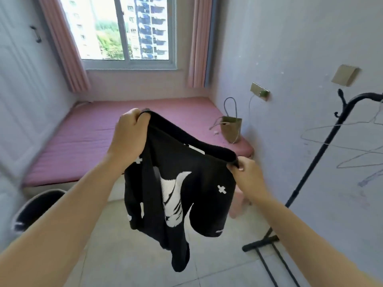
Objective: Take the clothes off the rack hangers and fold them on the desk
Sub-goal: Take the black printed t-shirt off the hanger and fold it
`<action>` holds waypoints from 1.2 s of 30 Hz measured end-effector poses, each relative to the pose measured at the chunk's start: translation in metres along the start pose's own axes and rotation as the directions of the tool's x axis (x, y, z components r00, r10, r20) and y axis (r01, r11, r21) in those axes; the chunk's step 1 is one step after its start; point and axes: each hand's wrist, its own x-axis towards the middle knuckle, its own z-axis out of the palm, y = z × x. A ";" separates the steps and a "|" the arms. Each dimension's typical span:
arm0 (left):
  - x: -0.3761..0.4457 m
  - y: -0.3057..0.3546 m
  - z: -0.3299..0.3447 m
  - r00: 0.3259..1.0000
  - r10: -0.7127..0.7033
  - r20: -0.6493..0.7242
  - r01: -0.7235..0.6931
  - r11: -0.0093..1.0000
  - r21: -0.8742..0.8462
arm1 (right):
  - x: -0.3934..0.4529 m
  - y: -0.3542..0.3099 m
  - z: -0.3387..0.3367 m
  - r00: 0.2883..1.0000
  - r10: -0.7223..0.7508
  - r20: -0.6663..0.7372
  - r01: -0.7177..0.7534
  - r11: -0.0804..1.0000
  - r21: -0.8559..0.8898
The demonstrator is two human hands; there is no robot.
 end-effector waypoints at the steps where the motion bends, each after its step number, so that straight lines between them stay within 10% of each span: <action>1: 0.004 -0.019 -0.029 0.999 -0.015 -0.043 0.016 0.999 0.033 | 0.012 -0.021 0.024 0.998 -0.055 0.019 0.055 0.998 0.008; 13: 0.014 -0.206 -0.308 0.962 -0.266 -0.061 0.265 0.860 0.435 | 0.058 -0.265 0.256 0.895 -0.431 0.114 0.412 0.897 0.159; 23: -0.038 -0.265 -0.472 0.729 -0.684 0.028 0.649 0.703 0.290 | 0.052 -0.403 0.408 0.641 -0.693 0.331 0.630 0.721 0.289; 29: -0.083 -0.265 -0.522 0.551 -0.833 -0.049 0.818 0.527 0.231 | 0.042 -0.459 0.477 0.340 -0.778 0.528 0.711 0.580 0.398; 36: -0.126 -0.249 -0.539 0.345 -0.904 -0.252 0.922 0.276 0.272 | 0.033 -0.527 0.533 -0.281 -0.628 0.725 0.865 0.161 0.475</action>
